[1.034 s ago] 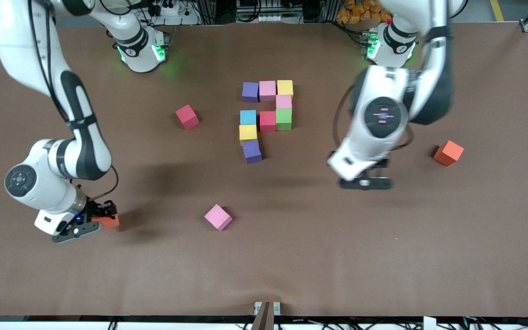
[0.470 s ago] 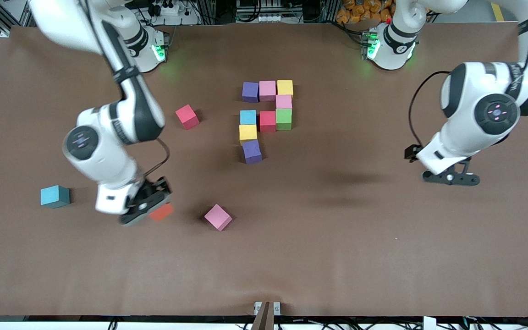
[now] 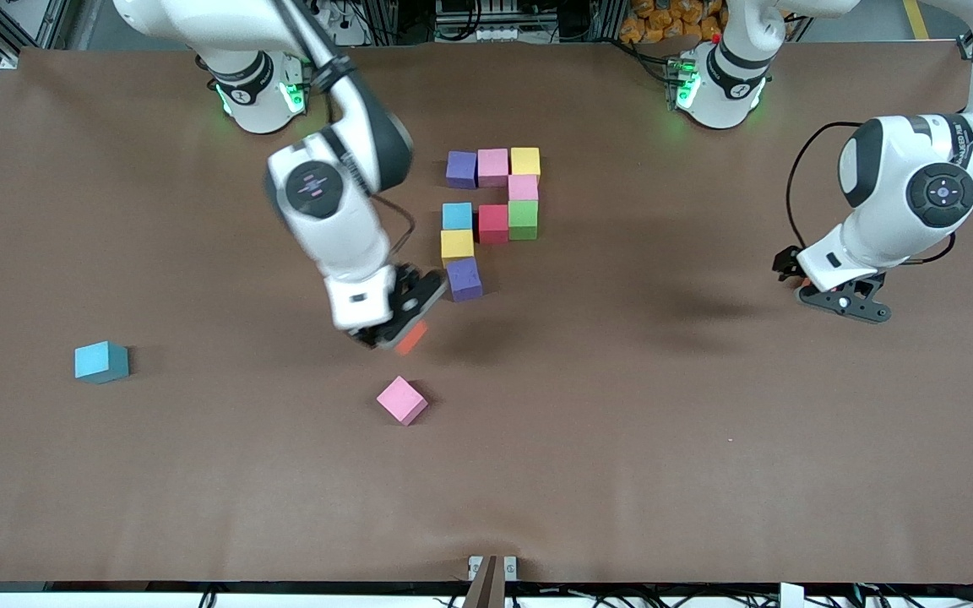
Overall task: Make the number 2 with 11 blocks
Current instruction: 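Carry the orange cube with the right gripper while the left gripper reaches orange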
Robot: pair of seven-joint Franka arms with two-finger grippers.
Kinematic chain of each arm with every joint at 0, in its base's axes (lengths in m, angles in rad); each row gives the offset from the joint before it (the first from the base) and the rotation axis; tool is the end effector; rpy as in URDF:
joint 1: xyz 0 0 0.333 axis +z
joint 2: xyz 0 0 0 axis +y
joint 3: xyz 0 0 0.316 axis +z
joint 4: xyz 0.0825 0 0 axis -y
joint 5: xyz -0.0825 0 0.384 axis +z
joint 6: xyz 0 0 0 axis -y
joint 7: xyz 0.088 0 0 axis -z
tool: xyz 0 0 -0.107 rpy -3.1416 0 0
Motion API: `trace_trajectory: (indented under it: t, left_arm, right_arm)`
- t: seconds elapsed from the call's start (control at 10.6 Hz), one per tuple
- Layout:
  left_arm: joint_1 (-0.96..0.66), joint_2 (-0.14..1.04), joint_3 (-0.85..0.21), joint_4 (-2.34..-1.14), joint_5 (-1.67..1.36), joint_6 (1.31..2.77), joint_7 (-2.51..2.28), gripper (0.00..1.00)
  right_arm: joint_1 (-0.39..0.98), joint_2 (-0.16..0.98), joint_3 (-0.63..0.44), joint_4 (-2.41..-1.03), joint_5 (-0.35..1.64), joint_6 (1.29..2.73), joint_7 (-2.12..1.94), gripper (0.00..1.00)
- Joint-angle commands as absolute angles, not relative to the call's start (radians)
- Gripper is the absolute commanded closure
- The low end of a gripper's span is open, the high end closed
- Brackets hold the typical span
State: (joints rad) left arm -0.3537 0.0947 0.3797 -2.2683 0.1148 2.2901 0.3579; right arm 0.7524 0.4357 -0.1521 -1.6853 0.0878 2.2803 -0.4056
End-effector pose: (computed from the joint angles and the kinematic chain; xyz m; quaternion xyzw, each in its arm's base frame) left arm 0.5204 0.0159 0.3149 -0.9767 0.2035 0.0444 0.0519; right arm 0.5552 0.3967 0.3654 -0.8808 -0.4661 -0.0816 0.0122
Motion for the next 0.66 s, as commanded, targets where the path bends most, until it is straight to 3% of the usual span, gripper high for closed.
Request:
trace_trajectory:
  t: [0.0, 0.56]
  left_arm:
    - [-0.29, 0.077, 0.362, -2.345, 0.141, 2.388, 0.503, 0.0]
    - [-0.201, 0.184, 0.367, -2.349, 0.189, 2.525, 0.719, 0.0]
  right_arm:
    - [0.83, 0.443, -0.161, -1.7, 0.066, 2.293, -0.419, 0.47]
    - [0.928, 0.532, -0.161, -1.654, 0.069, 2.296, -0.578, 0.46]
